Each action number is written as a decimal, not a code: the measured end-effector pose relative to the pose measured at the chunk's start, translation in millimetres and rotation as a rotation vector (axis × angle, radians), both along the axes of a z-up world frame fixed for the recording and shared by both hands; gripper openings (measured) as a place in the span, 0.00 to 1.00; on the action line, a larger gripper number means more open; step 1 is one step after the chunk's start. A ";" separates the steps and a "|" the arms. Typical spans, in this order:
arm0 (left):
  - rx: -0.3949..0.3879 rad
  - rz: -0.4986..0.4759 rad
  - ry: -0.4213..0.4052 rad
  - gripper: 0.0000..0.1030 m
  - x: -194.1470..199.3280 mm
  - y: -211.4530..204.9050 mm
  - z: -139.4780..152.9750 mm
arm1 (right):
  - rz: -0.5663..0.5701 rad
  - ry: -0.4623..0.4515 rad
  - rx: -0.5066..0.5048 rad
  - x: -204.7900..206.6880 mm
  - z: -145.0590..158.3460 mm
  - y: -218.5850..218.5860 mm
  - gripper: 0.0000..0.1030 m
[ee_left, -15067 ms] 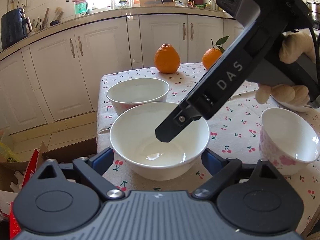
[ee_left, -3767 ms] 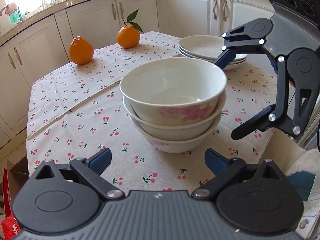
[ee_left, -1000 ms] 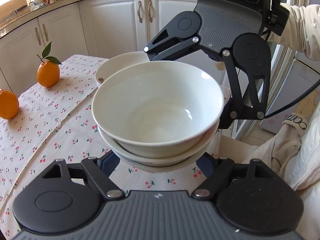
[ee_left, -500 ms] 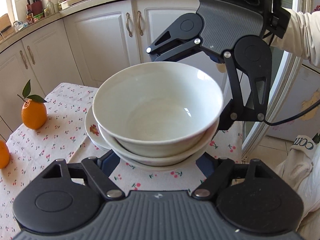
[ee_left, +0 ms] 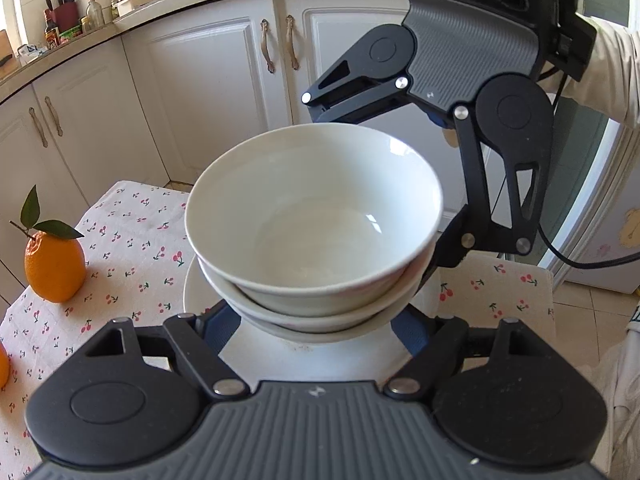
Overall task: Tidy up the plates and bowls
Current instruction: 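Lift the nested bowls with both grippers and lower them onto the plate stack, then open both grippers and withdraw them from the bowl stack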
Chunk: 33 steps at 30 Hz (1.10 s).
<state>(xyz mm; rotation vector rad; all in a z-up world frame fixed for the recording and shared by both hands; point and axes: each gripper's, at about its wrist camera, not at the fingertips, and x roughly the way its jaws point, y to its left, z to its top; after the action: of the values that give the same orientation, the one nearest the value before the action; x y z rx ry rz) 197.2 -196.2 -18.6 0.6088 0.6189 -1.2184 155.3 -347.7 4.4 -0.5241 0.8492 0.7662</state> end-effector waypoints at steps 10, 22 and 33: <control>0.021 0.003 0.019 0.78 14.4 -11.4 -12.9 | -0.030 0.033 0.009 16.8 -19.0 -10.3 0.89; 0.014 0.004 0.014 0.78 15.8 -11.2 -10.2 | -0.072 0.074 0.068 23.8 -20.8 -20.8 0.89; -0.021 0.043 0.021 0.89 13.2 -3.1 -3.6 | -0.122 0.061 0.088 15.5 -18.2 -19.6 1.00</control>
<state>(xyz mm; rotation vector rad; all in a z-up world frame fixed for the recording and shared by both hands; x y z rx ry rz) 210.4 -199.3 -22.3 0.5633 0.6329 -1.1906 170.8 -367.2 -13.8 -0.3687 0.8910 0.7072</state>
